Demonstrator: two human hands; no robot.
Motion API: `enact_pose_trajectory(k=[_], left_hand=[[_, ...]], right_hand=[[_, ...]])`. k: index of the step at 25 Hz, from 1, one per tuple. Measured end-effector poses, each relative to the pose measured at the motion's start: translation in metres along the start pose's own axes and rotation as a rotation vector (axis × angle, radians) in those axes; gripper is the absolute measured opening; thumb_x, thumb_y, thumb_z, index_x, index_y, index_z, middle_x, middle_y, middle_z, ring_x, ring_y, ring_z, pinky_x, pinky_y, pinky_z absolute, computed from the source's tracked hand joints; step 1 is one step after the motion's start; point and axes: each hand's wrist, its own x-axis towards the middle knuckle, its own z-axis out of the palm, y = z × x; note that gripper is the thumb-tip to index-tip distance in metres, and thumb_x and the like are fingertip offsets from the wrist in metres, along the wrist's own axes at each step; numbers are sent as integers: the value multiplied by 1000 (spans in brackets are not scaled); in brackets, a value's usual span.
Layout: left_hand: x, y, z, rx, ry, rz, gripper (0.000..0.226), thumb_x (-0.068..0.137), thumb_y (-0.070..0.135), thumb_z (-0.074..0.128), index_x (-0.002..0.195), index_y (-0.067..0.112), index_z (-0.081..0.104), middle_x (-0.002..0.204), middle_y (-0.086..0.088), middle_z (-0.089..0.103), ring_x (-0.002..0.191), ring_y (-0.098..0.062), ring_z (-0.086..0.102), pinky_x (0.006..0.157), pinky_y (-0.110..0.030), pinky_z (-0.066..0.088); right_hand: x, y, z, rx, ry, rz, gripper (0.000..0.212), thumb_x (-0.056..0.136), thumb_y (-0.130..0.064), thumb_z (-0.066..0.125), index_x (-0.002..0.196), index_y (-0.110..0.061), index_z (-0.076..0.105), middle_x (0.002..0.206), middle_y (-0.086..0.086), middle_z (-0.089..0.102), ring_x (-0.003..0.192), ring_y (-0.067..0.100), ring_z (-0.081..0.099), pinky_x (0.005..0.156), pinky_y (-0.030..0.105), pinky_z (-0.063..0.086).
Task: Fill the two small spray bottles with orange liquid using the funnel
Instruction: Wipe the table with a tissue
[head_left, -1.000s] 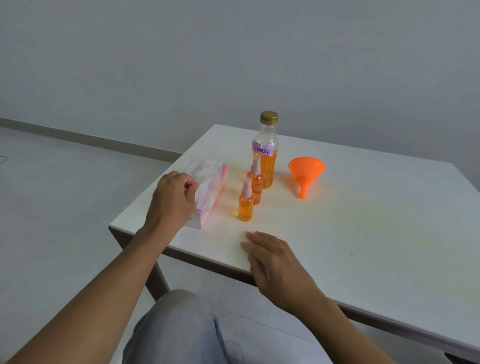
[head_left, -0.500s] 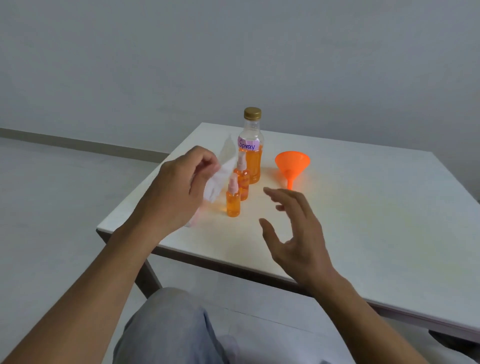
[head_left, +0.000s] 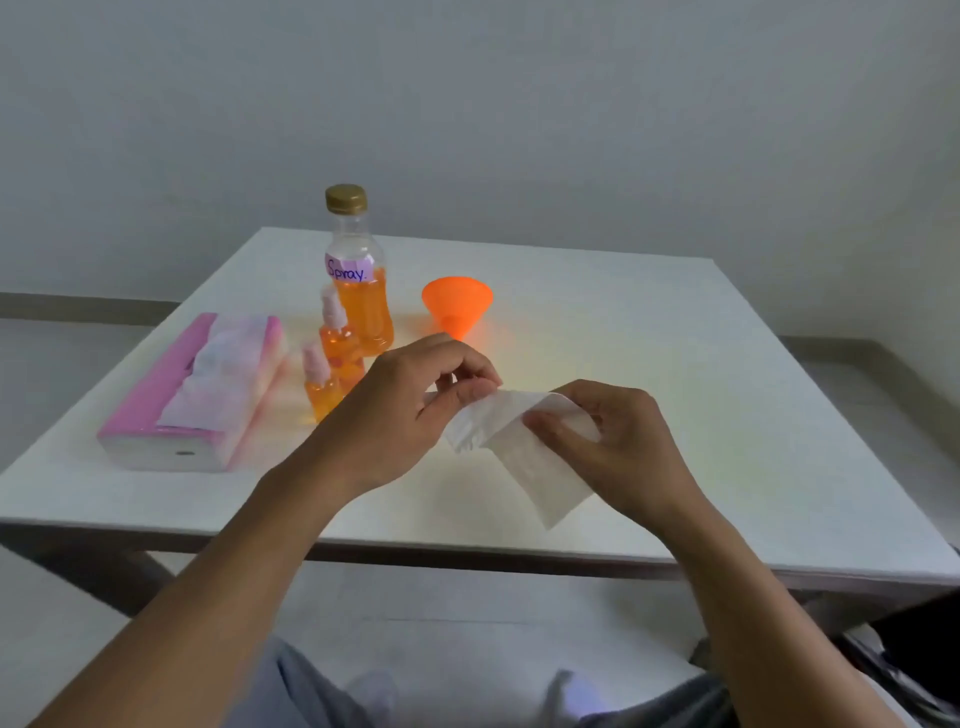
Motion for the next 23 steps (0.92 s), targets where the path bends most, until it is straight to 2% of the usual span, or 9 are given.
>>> enact_pose_trajectory(k=[5, 9, 11, 13, 16, 18, 20, 22, 23], left_hand=[[8, -48, 49, 124, -16, -183, 28, 101, 38, 44, 124, 29, 58, 121, 14, 61, 109, -4, 57, 92, -24, 50], [6, -57, 61, 316, -82, -215, 33, 101, 38, 45, 132, 29, 53, 128, 11, 60, 116, -11, 57, 95, -28, 49], [7, -56, 64, 388, -79, -186, 33, 100, 37, 47, 131, 27, 54, 127, 9, 62, 114, -14, 57, 94, -29, 47], [6, -55, 66, 419, -86, -184, 34, 100, 37, 48, 131, 27, 54, 127, 9, 62, 114, -14, 58, 95, -29, 47], [8, -59, 64, 433, -70, -207, 35, 100, 36, 47, 133, 26, 53, 132, 8, 60, 118, -15, 56, 98, -31, 47], [6, -64, 65, 468, -60, -216, 35, 101, 34, 43, 135, 25, 51, 138, 7, 55, 125, -16, 52, 103, -30, 43], [0, -67, 70, 526, -87, -251, 41, 103, 34, 36, 141, 24, 45, 151, 5, 43, 139, -16, 38, 113, -28, 32], [-7, -69, 75, 550, -114, -305, 51, 103, 38, 23, 150, 24, 33, 162, 4, 23, 150, -15, 17, 121, -29, 13], [-10, -70, 76, 548, -117, -332, 54, 102, 39, 19, 153, 24, 27, 164, 5, 15, 152, -14, 9, 122, -28, 6]], right_hand=[[13, 30, -45, -274, 361, 196, 15, 93, -25, 66, 80, -24, 72, 71, -15, 68, 69, 9, 64, 55, 24, 48], [22, 44, -61, -428, 492, 352, 39, 91, -32, 63, 60, -9, 63, 52, 6, 59, 51, 28, 54, 51, 31, 44], [22, 43, -52, -515, 422, 349, 47, 90, -33, 63, 55, -3, 58, 49, 14, 56, 46, 31, 49, 48, 31, 40], [16, 40, -37, -608, 215, 317, 51, 89, -40, 64, 53, -4, 55, 47, 8, 52, 46, 29, 49, 48, 27, 34], [8, 32, -25, -565, -58, 302, 57, 78, -74, 65, 59, -20, 68, 50, -7, 59, 51, 7, 57, 50, 21, 39], [12, 36, -24, -486, 10, 222, 57, 74, -81, 58, 84, -29, 77, 66, -15, 68, 63, -6, 61, 59, 14, 44], [15, 48, -17, -513, 7, 99, 61, 82, -73, 59, 127, -32, 66, 120, -16, 69, 105, -5, 62, 90, 21, 51], [9, 59, 3, -585, -232, 38, 78, 92, -68, 48, 159, -32, 28, 166, -12, 27, 152, 4, 23, 124, 29, 23], [4, 61, 17, -644, -336, 19, 79, 98, -66, 36, 163, -29, 10, 171, -11, 4, 156, 3, 0, 128, 30, 8]])
